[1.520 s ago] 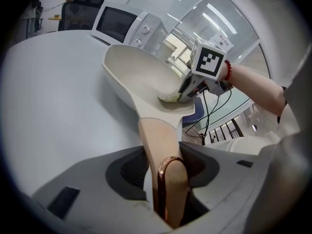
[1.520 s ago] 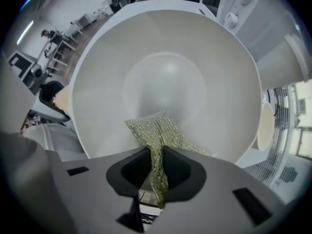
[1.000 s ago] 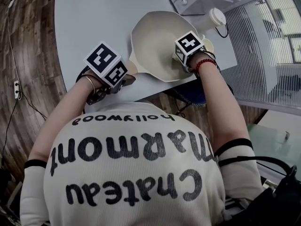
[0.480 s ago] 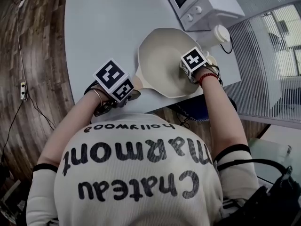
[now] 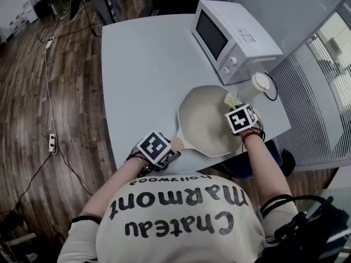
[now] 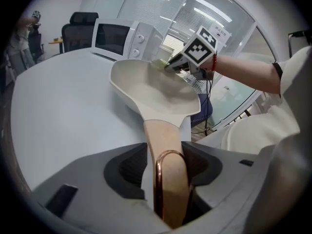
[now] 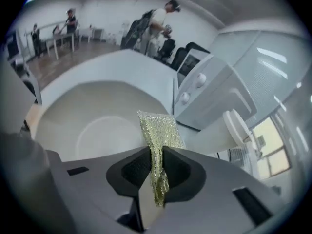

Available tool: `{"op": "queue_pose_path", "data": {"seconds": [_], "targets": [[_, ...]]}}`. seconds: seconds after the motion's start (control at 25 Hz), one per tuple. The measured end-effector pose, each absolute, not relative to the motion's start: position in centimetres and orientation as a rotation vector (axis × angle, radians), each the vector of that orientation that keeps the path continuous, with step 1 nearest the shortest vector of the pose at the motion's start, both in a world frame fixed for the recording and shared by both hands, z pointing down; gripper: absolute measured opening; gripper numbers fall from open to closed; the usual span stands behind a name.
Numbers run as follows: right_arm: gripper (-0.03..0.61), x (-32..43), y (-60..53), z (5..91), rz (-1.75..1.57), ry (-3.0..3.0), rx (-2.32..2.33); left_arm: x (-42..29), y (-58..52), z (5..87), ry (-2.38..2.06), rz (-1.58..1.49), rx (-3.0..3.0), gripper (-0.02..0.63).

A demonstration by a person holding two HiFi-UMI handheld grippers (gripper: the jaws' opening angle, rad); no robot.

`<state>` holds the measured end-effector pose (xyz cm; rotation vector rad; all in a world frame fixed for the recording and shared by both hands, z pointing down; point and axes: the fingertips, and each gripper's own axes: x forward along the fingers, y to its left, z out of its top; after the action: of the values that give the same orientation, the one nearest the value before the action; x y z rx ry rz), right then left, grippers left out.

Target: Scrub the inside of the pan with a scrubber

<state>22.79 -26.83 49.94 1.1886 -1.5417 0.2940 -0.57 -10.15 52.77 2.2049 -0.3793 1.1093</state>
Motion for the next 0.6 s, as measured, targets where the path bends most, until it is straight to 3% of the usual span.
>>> {"op": "queue_pose_path", "data": {"seconds": [0.24, 0.4, 0.6], "targets": [[0.071, 21.8, -25.1, 42.9, 0.510, -1.902, 1.571, -3.6, -10.8, 51.1, -0.485, 1.087, 2.315, 0.301], [0.071, 22.1, -24.0, 39.5, 0.445, -2.002, 1.708, -4.3, -12.6, 48.9, -0.608, 0.978, 2.446, 0.302], [0.071, 19.8, -20.8, 39.5, 0.515, -2.083, 1.655, -6.7, -14.6, 44.8, -0.857, 0.813, 2.538, 0.258]]}}
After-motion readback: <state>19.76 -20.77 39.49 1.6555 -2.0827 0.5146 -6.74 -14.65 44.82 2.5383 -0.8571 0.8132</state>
